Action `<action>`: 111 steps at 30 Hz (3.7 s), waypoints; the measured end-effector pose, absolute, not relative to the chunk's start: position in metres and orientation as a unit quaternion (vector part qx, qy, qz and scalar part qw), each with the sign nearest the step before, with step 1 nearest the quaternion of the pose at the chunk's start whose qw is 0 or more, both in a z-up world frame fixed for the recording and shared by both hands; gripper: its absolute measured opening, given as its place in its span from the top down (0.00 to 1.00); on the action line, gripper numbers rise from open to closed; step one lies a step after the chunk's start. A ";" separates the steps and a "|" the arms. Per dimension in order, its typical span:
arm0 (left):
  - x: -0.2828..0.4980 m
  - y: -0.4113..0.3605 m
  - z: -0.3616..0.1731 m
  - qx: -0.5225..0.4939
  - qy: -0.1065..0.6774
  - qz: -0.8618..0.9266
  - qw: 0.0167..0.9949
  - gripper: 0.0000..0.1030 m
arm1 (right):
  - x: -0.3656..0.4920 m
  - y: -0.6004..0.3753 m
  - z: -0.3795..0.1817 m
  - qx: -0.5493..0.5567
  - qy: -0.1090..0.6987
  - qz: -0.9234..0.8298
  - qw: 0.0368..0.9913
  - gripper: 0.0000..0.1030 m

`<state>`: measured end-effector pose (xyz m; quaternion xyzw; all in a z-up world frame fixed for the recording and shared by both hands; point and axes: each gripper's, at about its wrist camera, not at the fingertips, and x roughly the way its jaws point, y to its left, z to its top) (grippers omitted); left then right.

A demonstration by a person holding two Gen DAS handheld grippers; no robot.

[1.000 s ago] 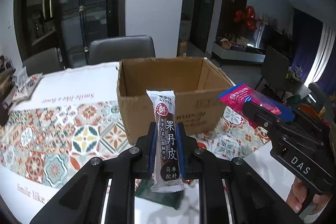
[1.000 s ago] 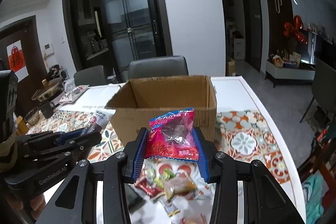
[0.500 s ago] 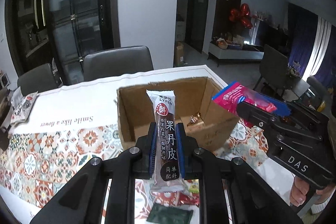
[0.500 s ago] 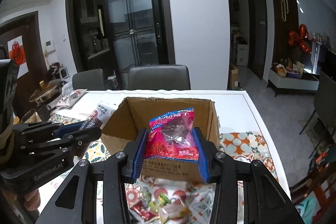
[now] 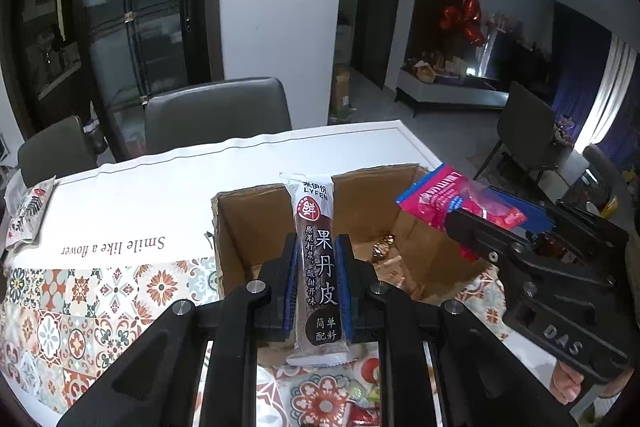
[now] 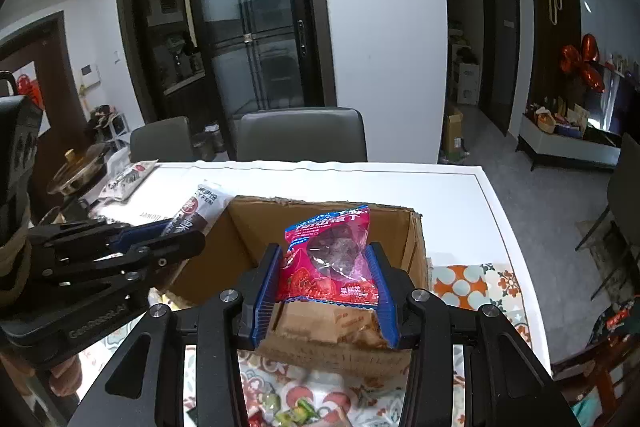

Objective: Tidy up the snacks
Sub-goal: 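Carry both snacks over the cardboard box and release them inside, then move both open tools back toward the remaining snack pile, then grasp the dark green packet with the left tool while the right tool grasps the silver stick snack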

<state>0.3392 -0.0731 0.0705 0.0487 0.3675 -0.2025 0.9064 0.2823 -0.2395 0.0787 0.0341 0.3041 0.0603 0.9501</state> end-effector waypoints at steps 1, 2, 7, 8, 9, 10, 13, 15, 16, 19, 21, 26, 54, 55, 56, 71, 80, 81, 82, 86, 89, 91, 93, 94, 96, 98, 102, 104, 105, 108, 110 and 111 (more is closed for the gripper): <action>0.343 -0.074 0.067 0.050 0.371 -0.200 0.906 0.82 | 0.285 -0.237 0.077 0.030 0.306 0.060 0.950 0.57; 0.347 -0.076 0.064 0.053 0.375 -0.196 0.905 0.82 | 0.288 -0.236 0.076 0.023 0.308 0.059 0.949 0.57; 0.358 -0.084 0.056 0.063 0.385 -0.182 0.902 0.81 | 0.297 -0.234 0.067 0.007 0.318 0.053 0.946 0.57; 0.359 -0.084 0.056 0.065 0.384 -0.179 0.904 0.80 | 0.299 -0.234 0.064 0.006 0.322 0.051 0.945 0.57; 0.359 -0.083 0.057 0.066 0.377 -0.170 0.908 0.72 | 0.300 -0.236 0.063 0.006 0.323 0.050 0.945 0.57; 0.359 -0.084 0.058 0.070 0.373 -0.162 0.911 0.53 | 0.302 -0.237 0.061 0.005 0.324 0.049 0.945 0.56; 0.349 -0.080 0.062 0.079 0.351 -0.141 0.922 0.42 | 0.304 -0.241 0.057 0.003 0.324 0.045 0.945 0.38; 0.341 -0.074 0.064 0.082 0.344 -0.124 0.927 0.42 | 0.300 -0.246 0.057 0.007 0.318 0.033 0.947 0.36; 0.335 -0.071 0.065 0.081 0.339 -0.119 0.930 0.42 | 0.298 -0.248 0.057 0.011 0.317 0.032 0.948 0.36; 0.315 -0.062 0.067 0.074 0.327 -0.120 0.934 0.41 | 0.287 -0.253 0.058 0.026 0.316 0.026 0.948 0.36; 0.299 -0.056 0.067 0.065 0.320 -0.129 0.936 0.40 | 0.275 -0.253 0.059 0.028 0.308 0.022 0.951 0.36; 0.269 -0.046 0.067 0.059 0.305 -0.125 0.942 0.39 | 0.249 -0.245 0.058 0.026 0.296 0.032 0.954 0.36; 0.187 -0.030 -0.021 0.022 0.393 -0.106 0.913 0.36 | 0.167 -0.220 -0.013 0.027 0.355 0.084 0.931 0.36; 0.187 -0.031 -0.026 0.020 0.402 -0.106 0.909 0.36 | 0.165 -0.220 -0.017 0.025 0.360 0.084 0.929 0.36; 0.187 -0.032 -0.032 0.016 0.413 -0.109 0.904 0.36 | 0.165 -0.220 -0.020 0.024 0.364 0.085 0.927 0.36; 0.198 -0.040 -0.088 0.002 0.478 -0.078 0.875 0.36 | 0.161 -0.222 -0.078 0.039 0.444 0.097 0.890 0.43; 0.205 -0.047 -0.103 0.002 0.489 -0.050 0.871 0.36 | 0.162 -0.223 -0.097 0.048 0.463 0.102 0.879 0.46; 0.206 -0.048 -0.104 0.002 0.491 -0.048 0.870 0.36 | 0.163 -0.222 -0.098 0.047 0.463 0.102 0.879 0.46; 0.207 -0.049 -0.106 0.003 0.493 -0.048 0.868 0.36 | 0.164 -0.222 -0.098 0.046 0.464 0.102 0.879 0.46; 0.208 -0.050 -0.112 0.008 0.500 -0.048 0.864 0.36 | 0.165 -0.220 -0.103 0.046 0.469 0.105 0.876 0.46; 0.207 -0.046 -0.113 0.000 0.504 -0.050 0.862 0.34 | 0.166 -0.219 -0.105 0.040 0.471 0.105 0.875 0.46; 0.203 -0.043 -0.114 0.005 0.505 -0.052 0.861 0.32 | 0.167 -0.217 -0.107 0.039 0.474 0.107 0.873 0.49; 0.200 -0.039 -0.114 0.005 0.507 -0.054 0.860 0.32 | 0.167 -0.216 -0.108 0.038 0.477 0.108 0.872 0.49; 0.198 -0.036 -0.114 0.004 0.508 -0.053 0.860 0.32 | 0.167 -0.216 -0.109 0.037 0.477 0.108 0.872 0.49; 0.195 -0.032 -0.113 0.004 0.511 -0.053 0.858 0.32 | 0.166 -0.214 -0.110 0.032 0.477 0.108 0.872 0.49; 0.192 -0.029 -0.112 0.005 0.510 -0.051 0.859 0.32 | 0.166 -0.211 -0.110 0.026 0.478 0.109 0.871 0.49; 0.192 -0.032 -0.110 -0.001 0.505 -0.059 0.861 0.32 | 0.165 -0.206 -0.112 0.020 0.476 0.115 0.872 0.49; 0.193 -0.036 -0.111 -0.006 0.508 -0.065 0.859 0.32 | 0.165 -0.207 -0.112 0.023 0.475 0.115 0.872 0.49; 0.194 -0.038 -0.112 -0.006 0.510 -0.064 0.858 0.32 | 0.166 -0.208 -0.112 0.025 0.475 0.116 0.872 0.49; 0.197 -0.043 -0.114 -0.008 0.513 -0.062 0.856 0.32 | 0.167 -0.212 -0.112 0.029 0.473 0.111 0.873 0.51; 0.200 -0.046 -0.115 -0.005 0.513 -0.058 0.856 0.32 | 0.169 -0.213 -0.112 0.027 0.474 0.110 0.873 0.54; 0.201 -0.046 -0.116 -0.002 0.514 -0.054 0.856 0.32 | 0.171 -0.213 -0.112 0.027 0.475 0.111 0.873 0.54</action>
